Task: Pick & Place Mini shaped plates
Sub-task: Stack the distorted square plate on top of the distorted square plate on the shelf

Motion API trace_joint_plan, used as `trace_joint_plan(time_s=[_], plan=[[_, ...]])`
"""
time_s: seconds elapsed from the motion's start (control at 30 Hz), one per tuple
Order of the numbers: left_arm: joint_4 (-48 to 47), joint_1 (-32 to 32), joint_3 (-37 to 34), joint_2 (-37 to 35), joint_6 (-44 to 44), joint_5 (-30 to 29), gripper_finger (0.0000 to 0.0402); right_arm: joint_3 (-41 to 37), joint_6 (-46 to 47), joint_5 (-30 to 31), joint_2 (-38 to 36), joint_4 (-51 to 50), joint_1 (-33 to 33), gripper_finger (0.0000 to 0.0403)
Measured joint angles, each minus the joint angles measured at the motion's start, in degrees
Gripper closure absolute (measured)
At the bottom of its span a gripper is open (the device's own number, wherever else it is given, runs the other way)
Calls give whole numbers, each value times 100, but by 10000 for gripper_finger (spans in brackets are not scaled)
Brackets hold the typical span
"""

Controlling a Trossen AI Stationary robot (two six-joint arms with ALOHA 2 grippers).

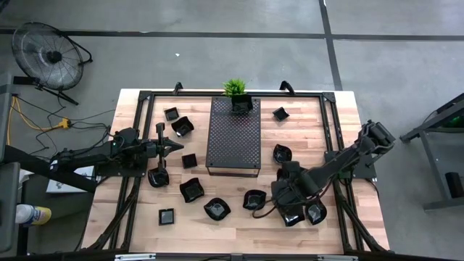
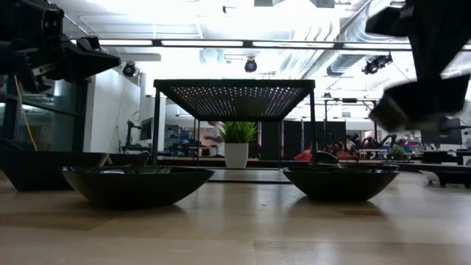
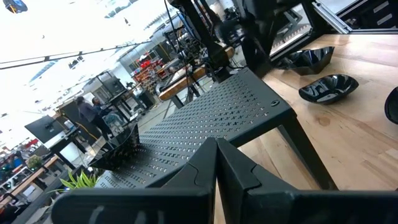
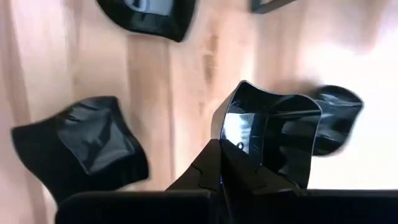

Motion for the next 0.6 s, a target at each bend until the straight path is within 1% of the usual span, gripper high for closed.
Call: trace_joint_plan(time_s=[0.17,0.33,0.47,0.6], plan=[[2,1,0,0,0,0,400,741,-9,390,0,-891,-2,403],[1,1,1,2,0,2,400,1415,-324,731,-2,-1433,-101,403],[2,0,0,1,0,0,400,1824,-791,987,-4,-1578,-310,403],[2,0,2,1,0,2,400,2091,-1361,1111,-4,-1563,-600,403]])
